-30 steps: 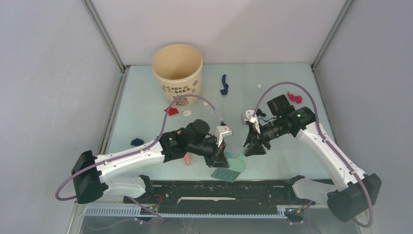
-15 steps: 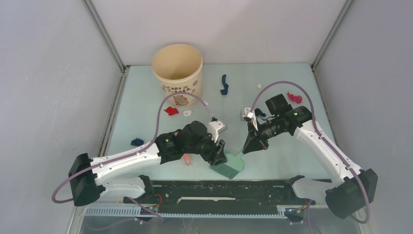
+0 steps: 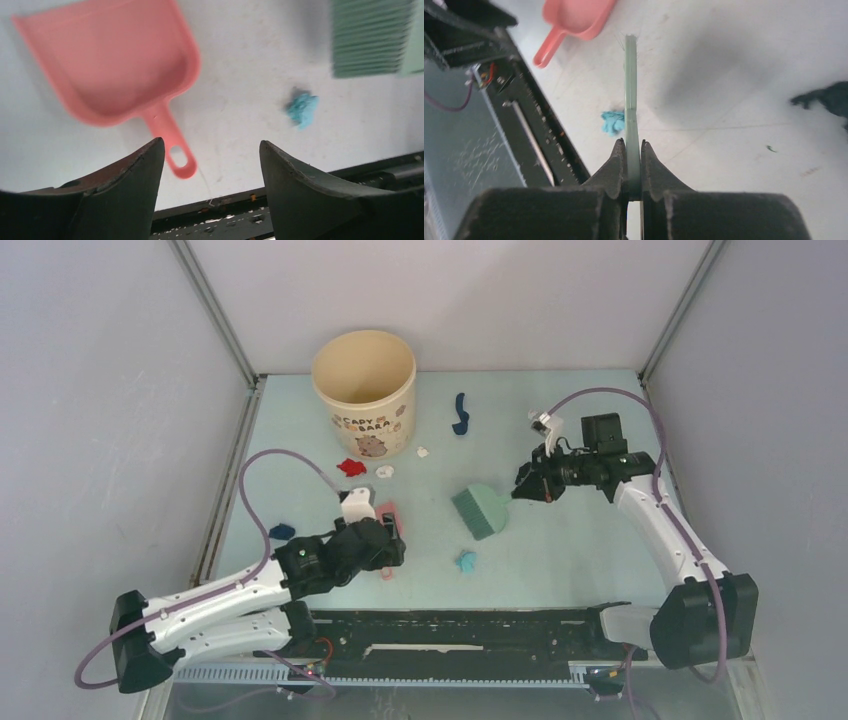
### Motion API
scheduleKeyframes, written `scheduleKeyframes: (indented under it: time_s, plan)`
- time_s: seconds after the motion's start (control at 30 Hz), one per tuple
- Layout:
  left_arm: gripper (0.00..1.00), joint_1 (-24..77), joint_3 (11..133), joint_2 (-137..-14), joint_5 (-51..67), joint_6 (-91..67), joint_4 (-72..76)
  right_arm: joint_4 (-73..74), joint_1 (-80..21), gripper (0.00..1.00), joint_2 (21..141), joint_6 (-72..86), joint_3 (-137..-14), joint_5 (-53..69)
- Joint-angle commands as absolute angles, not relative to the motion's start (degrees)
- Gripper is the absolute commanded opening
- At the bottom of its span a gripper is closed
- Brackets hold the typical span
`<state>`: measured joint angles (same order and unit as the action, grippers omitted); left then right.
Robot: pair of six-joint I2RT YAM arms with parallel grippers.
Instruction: Sweep away the paper scraps from the table
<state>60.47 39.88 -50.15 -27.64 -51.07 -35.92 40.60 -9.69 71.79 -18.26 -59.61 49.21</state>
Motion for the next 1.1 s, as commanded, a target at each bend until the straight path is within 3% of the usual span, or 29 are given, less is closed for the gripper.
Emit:
scheduleKeyframes:
  time_s: [0.0, 0.17, 0.2, 0.27, 0.57, 0.87, 1.07]
  plan:
    - [0.77, 60.47, 35.77, -47.21, -31.65, -63.81, -38.71, 31.31, -8.01, 0.00, 70.22, -10.49, -58.59, 41.41]
    - [0.78, 60.64, 31.67, -44.80, -31.26, -68.14, -34.89, 28.99, -7.44, 0.00, 67.71, -9.85, -56.02, 38.90]
    - [0.84, 60.64, 31.08, -44.74, -31.63, -68.76, -34.21, 28.91, -7.39, 0.00, 67.46, -9.92, -55.73, 38.89]
    - [0.86, 60.66, 31.17, -45.89, -32.92, -69.37, -34.08, 28.91, -7.23, 0.00, 67.16, -9.87, -55.44, 38.80]
    - [0.87, 60.48, 38.11, -61.61, -34.84, -72.29, -40.43, 28.89, -7.19, 0.00, 65.36, -10.62, -54.46, 38.34]
    - [0.70, 60.29, 40.69, -73.37, -31.91, -72.18, -39.38, 28.07, -7.13, 0.00, 63.59, -10.36, -53.45, 36.91]
    - [0.47, 60.29, 41.05, -76.72, -31.28, -71.20, -38.39, 28.63, -7.12, 0.00, 63.81, -11.10, -53.50, 37.26]
